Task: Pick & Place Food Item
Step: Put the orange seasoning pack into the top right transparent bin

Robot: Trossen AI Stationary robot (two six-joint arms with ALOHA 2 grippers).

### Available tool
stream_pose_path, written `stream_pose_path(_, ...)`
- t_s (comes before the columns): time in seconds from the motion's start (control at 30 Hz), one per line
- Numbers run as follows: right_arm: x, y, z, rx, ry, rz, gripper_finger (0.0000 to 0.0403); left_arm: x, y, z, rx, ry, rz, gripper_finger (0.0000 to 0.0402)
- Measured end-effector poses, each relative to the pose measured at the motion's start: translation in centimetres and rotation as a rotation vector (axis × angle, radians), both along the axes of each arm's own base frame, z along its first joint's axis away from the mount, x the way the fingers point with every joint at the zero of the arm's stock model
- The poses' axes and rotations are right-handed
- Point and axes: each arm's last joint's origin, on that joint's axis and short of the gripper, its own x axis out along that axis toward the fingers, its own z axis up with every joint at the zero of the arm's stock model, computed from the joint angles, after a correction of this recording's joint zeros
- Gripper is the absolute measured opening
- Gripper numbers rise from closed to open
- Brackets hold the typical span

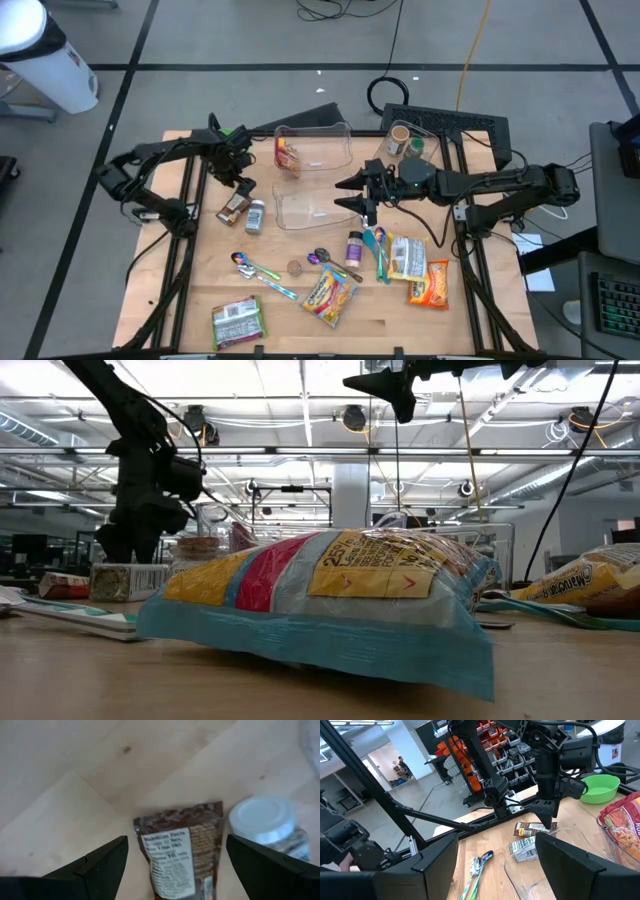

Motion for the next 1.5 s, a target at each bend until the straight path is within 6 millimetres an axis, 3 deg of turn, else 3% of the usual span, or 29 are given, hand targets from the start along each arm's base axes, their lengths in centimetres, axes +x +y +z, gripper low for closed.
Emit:
stream_pose_path(0.73,0.0,0.0,-0.2,-0.023,0.019,0.002,0.0258,0.7,0.7,-2.3,-0.068,0.034,-0.001,0.0336)
stream_pose_path(1.27,0.0,0.0,-0.4,-0.028,0.038,0.000,0.0258,0.7,0.5,-2.4,-0.085,0.033,-0.006,0.0146)
stream_pose_path(1.5,0.0,0.0,-0.4,-0.028,0.044,-0.001,0.0258,0.7,0.5,-2.4,-0.082,0.036,-0.006,0.0093)
